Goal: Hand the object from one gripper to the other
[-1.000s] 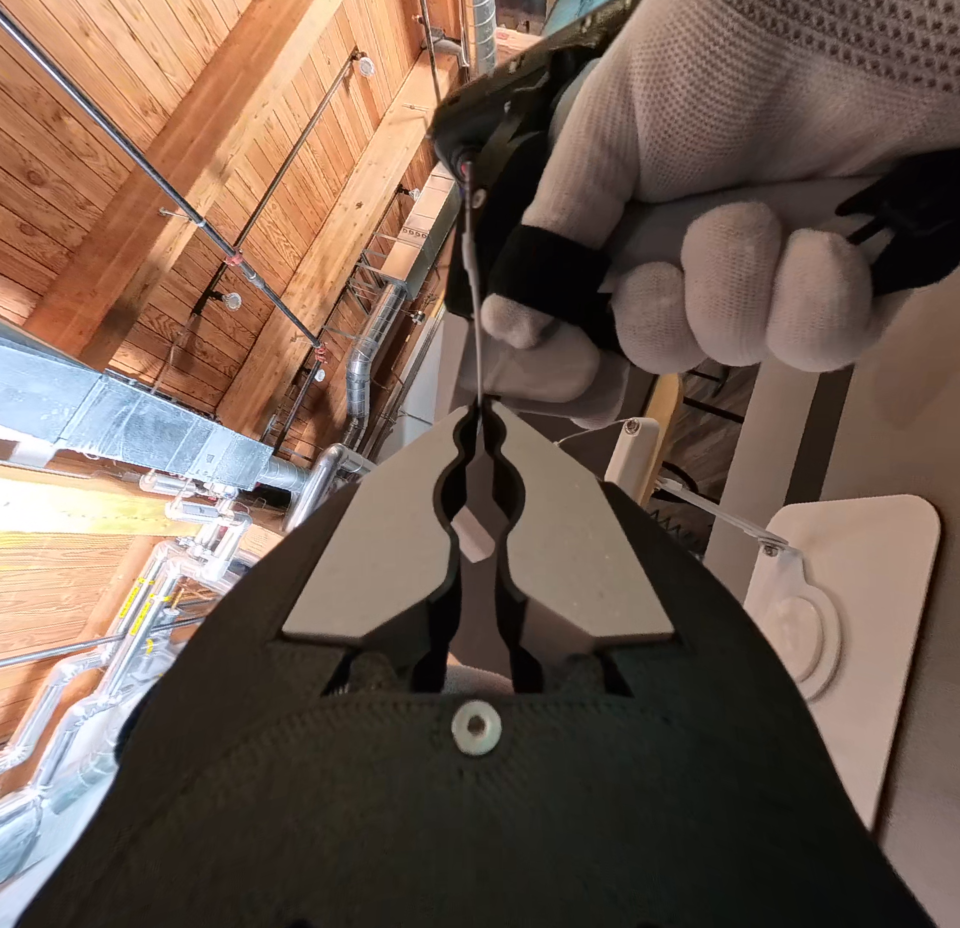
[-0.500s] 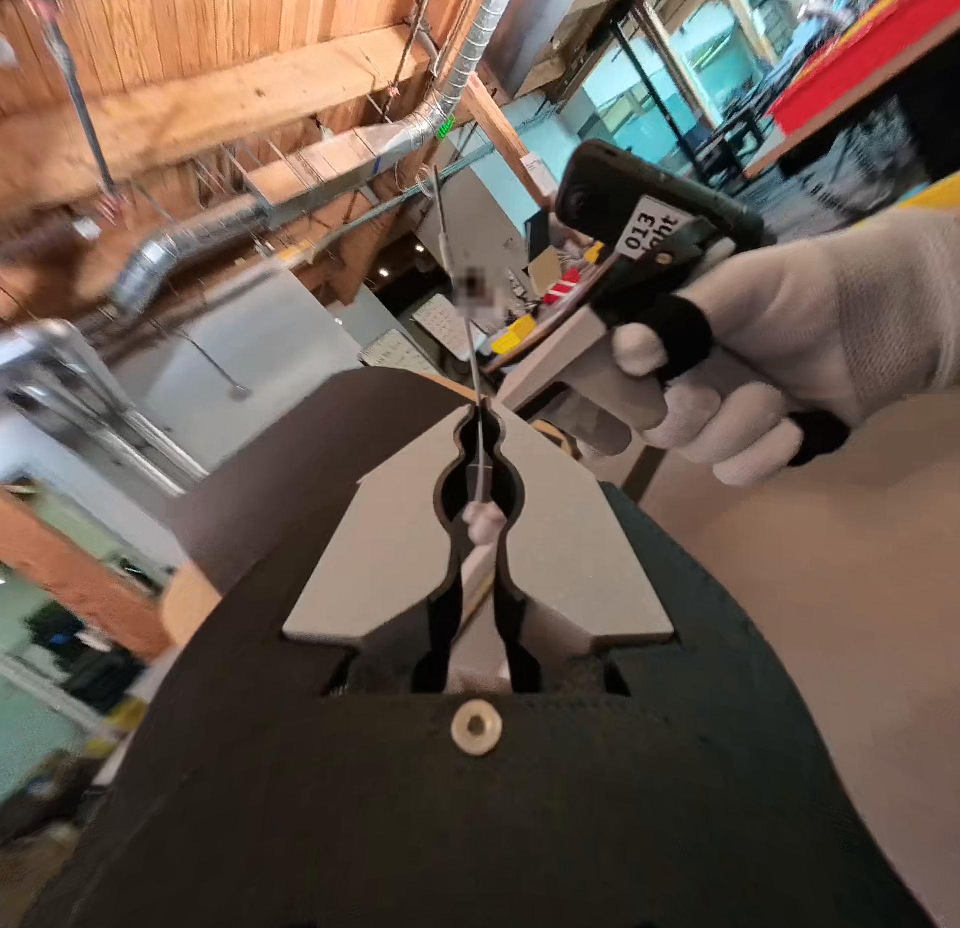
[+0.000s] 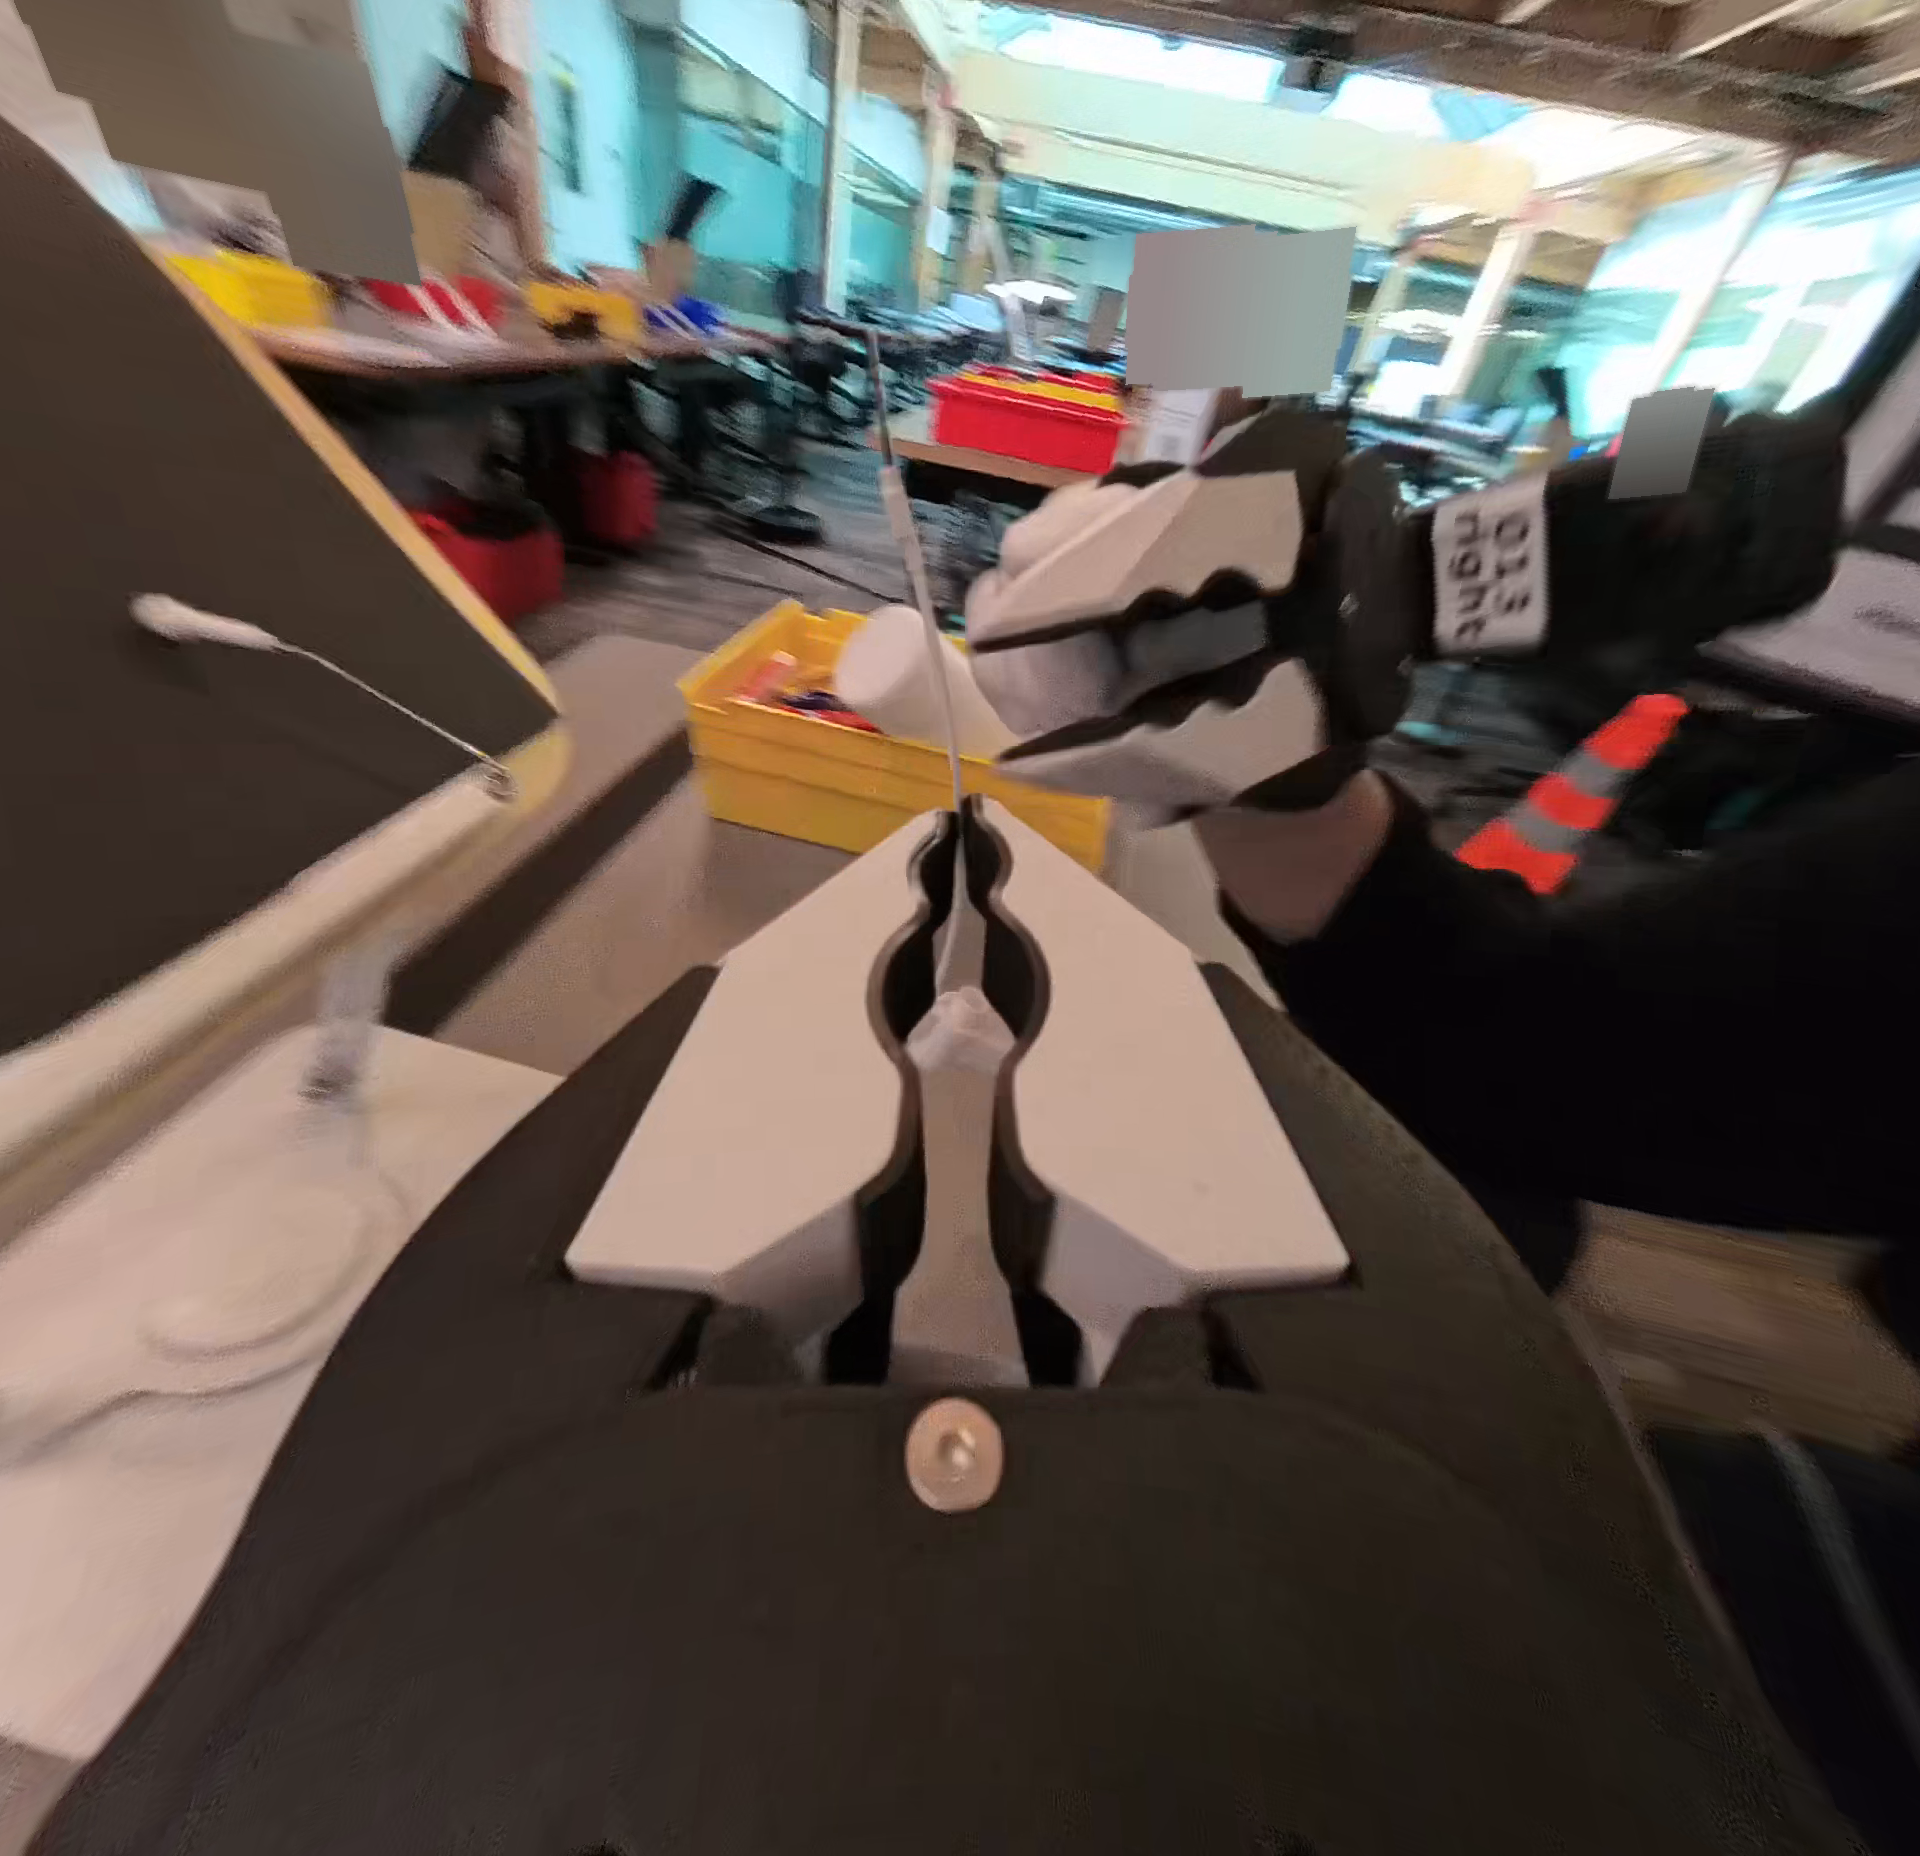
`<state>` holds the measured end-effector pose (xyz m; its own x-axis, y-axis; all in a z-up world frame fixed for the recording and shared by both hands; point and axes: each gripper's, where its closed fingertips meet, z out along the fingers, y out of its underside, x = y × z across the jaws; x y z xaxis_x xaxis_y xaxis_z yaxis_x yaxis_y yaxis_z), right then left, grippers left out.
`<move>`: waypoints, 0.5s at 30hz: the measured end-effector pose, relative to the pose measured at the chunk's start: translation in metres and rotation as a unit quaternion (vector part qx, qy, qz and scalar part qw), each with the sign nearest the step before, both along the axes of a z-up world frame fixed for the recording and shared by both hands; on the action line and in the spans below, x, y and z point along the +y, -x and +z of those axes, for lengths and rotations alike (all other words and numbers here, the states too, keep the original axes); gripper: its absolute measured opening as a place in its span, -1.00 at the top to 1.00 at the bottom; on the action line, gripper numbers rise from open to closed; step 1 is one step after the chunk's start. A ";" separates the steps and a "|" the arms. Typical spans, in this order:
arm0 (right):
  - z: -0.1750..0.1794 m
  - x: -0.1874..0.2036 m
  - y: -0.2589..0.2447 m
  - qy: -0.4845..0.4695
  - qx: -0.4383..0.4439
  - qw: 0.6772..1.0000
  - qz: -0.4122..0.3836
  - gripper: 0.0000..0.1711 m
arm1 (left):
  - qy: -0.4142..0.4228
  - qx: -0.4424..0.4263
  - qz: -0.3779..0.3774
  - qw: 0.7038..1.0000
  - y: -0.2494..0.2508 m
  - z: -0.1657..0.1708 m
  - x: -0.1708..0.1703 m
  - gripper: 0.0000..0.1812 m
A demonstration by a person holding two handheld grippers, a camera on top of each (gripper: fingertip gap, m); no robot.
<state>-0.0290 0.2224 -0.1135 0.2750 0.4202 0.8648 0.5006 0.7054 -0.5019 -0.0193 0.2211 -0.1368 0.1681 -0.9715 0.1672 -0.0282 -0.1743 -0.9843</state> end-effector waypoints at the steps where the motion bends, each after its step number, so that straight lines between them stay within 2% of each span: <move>1: -0.010 0.006 -0.001 -0.053 -0.063 0.996 -0.042 0.76 | 0.022 -0.001 -0.013 1.000 0.002 -0.002 -0.001 1.00; 3: -0.019 0.014 0.000 -0.110 -0.117 0.984 -0.082 0.73 | 0.059 -0.004 -0.057 0.997 0.006 -0.005 -0.008 1.00; 7: -0.025 0.015 0.014 -0.172 -0.146 0.970 -0.092 0.73 | 0.090 0.024 -0.086 0.992 0.022 -0.019 -0.007 1.00; 15: -0.037 0.009 0.044 -0.226 -0.162 0.957 -0.082 0.76 | 0.127 0.025 -0.119 0.984 0.042 -0.028 -0.006 1.00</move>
<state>-0.0735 0.2318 -0.1509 -0.0086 -0.0426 0.9991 0.7011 0.7121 0.0364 -0.0613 0.2151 -0.1645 -0.0458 -0.9126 0.4063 -0.1462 -0.3963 -0.9064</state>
